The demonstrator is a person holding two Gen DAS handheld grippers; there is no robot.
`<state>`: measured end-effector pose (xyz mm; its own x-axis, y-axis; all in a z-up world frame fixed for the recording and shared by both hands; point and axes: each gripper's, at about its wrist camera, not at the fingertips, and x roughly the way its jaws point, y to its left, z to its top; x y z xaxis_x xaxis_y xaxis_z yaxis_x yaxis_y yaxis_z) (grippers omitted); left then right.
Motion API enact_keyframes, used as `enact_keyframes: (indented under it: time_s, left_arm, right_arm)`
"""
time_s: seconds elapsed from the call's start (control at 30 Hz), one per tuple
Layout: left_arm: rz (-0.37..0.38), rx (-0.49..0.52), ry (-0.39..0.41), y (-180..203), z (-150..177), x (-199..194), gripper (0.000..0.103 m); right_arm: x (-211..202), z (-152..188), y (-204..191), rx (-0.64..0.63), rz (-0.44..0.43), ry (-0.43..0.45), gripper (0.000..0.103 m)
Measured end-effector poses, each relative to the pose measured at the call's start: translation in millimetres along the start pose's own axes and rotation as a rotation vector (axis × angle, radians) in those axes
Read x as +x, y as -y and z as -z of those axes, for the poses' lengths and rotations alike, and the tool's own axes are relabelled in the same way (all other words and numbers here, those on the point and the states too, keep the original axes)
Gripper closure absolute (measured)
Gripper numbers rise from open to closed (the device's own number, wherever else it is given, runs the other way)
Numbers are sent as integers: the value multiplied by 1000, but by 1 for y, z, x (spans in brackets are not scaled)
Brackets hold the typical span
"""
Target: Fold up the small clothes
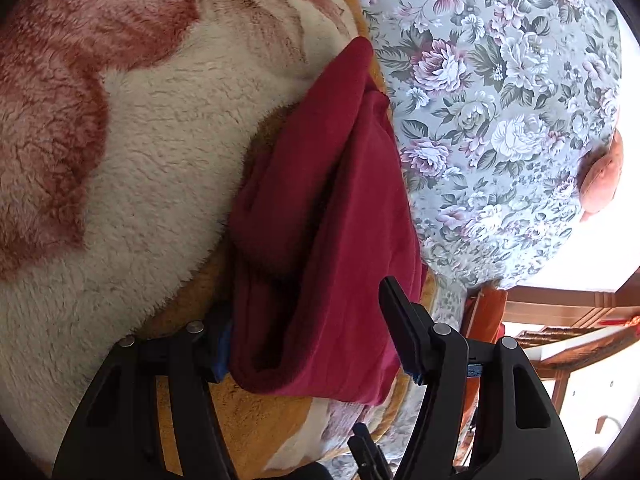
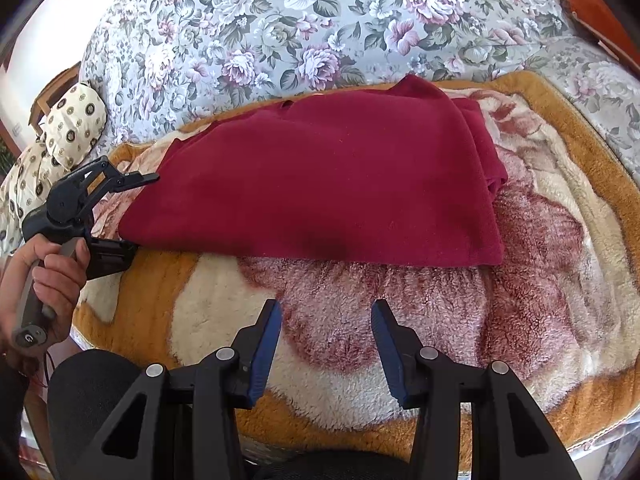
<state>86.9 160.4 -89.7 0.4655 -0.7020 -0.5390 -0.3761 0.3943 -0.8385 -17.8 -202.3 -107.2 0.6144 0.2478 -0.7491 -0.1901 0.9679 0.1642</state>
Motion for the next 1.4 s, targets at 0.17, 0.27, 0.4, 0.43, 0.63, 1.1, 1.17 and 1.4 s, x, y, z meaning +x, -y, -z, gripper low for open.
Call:
enact_keyframes:
  time_s: [0.17,0.27,0.4,0.43,0.63,1.1,1.17,1.4]
  left_arm:
    - [-2,21,11,2,2,0,39]
    - [8,30,11,1,3,-1,39]
    - [12,39,44,2,6,-1,39]
    - [16,41,66,2,8,-2,39]
    - [49,-17,82,-4,5,-4,39]
    - [21,145,163,7,25,-5,39]
    - [14,164,174,7,30,-5,39]
    - [82,110,181,-4,28,-15,39]
  right_arm:
    - [1,0,0,-9,30,-8,58]
    - [1,1,2,-10,37,-16,58]
    - [-2,4,7,12,44,-21,58]
    - [-4,5,9,22,49,-20,58]
    - [-20,8,11,17,156,8,58]
    - [-72,-14,-33,157,-53,132,58]
    - [-73,-17,-51,131,-44,166,58]
    - [-46,-47,-56,269,-139,138,58]
